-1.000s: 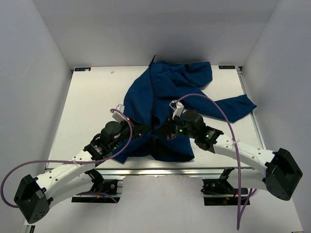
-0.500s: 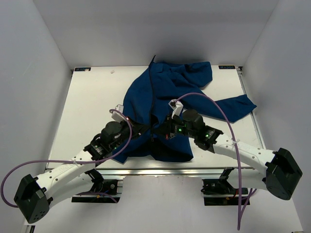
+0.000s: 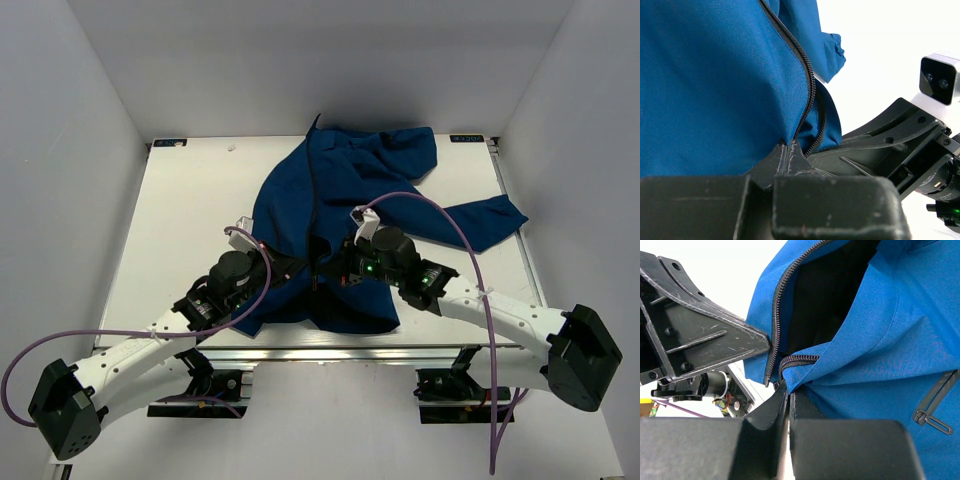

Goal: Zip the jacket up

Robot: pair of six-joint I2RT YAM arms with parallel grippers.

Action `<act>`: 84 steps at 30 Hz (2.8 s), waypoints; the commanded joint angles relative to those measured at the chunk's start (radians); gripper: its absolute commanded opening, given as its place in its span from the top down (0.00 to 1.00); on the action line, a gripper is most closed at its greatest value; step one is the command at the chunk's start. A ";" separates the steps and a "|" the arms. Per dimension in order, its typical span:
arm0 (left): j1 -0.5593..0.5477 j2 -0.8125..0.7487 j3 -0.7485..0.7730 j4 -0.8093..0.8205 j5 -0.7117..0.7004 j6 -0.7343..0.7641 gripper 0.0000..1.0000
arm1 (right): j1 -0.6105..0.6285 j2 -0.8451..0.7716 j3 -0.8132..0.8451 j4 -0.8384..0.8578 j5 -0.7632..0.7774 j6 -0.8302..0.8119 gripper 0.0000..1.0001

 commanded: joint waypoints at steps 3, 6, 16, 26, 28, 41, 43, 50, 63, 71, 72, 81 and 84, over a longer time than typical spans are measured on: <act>-0.007 -0.019 -0.001 -0.001 -0.028 -0.006 1.00 | 0.018 0.003 0.066 0.024 0.030 0.006 1.00; -0.010 -0.021 0.002 -0.010 -0.036 -0.009 1.00 | 0.024 -0.002 0.069 0.013 0.036 0.001 1.00; -0.017 -0.026 0.016 -0.035 -0.061 -0.012 1.00 | 0.036 0.007 0.074 -0.030 0.060 -0.001 1.00; -0.020 -0.012 0.022 -0.030 -0.051 -0.003 1.00 | 0.053 0.004 0.089 -0.062 0.076 -0.005 1.00; -0.020 -0.009 0.025 -0.026 -0.045 0.000 1.00 | 0.055 0.003 0.089 -0.060 0.076 -0.005 1.00; -0.020 -0.009 0.024 -0.012 -0.028 0.006 1.00 | 0.064 0.013 0.100 -0.062 0.053 -0.016 1.00; -0.021 -0.007 0.024 -0.007 -0.024 0.006 1.00 | 0.064 0.016 0.103 -0.062 0.053 -0.019 1.00; -0.021 -0.012 0.024 -0.012 -0.027 0.006 1.00 | 0.066 0.026 0.106 -0.070 0.040 -0.017 1.00; -0.023 0.007 0.019 0.002 -0.004 0.013 1.00 | 0.067 0.041 0.124 -0.054 0.033 -0.019 1.00; -0.027 -0.015 0.012 -0.004 -0.018 0.017 1.00 | 0.067 0.041 0.142 -0.093 0.108 0.015 1.00; -0.030 -0.016 0.015 -0.004 -0.018 0.020 1.00 | 0.067 0.041 0.143 -0.097 0.114 0.018 1.00; -0.056 -0.018 0.031 -0.006 -0.036 0.097 1.00 | 0.066 0.056 0.178 -0.148 0.128 0.050 1.00; -0.073 -0.019 0.042 -0.009 -0.057 0.135 1.00 | 0.067 0.072 0.211 -0.209 0.114 0.045 1.00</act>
